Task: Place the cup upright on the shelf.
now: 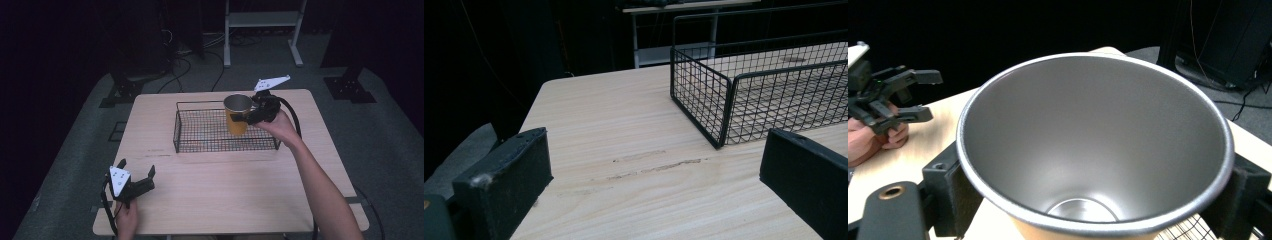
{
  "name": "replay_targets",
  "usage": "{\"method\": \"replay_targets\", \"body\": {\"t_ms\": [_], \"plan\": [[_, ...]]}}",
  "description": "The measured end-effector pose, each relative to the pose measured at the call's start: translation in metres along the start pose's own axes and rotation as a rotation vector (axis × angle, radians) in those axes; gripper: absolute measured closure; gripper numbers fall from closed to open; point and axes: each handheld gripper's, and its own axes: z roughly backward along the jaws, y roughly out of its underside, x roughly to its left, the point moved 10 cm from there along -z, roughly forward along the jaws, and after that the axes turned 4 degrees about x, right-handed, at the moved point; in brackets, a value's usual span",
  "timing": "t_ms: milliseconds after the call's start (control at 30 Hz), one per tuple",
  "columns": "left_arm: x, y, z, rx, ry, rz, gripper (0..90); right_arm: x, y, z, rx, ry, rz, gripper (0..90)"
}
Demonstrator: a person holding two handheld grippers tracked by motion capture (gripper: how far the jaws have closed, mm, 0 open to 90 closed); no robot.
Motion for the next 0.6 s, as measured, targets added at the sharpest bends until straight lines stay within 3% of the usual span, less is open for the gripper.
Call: {"method": "replay_targets", "body": {"t_ms": [267,600], "plan": [[0.000,0.000,0.000,-0.002,0.002,-0.001,0.0,-0.025,0.008,-0.020,0.041,0.022,-0.020,13.0],[0.000,0.000,0.000,-0.002,0.001,-0.003,0.0,-0.042,0.024,-0.042,0.068,0.028,-0.062,13.0]]}}
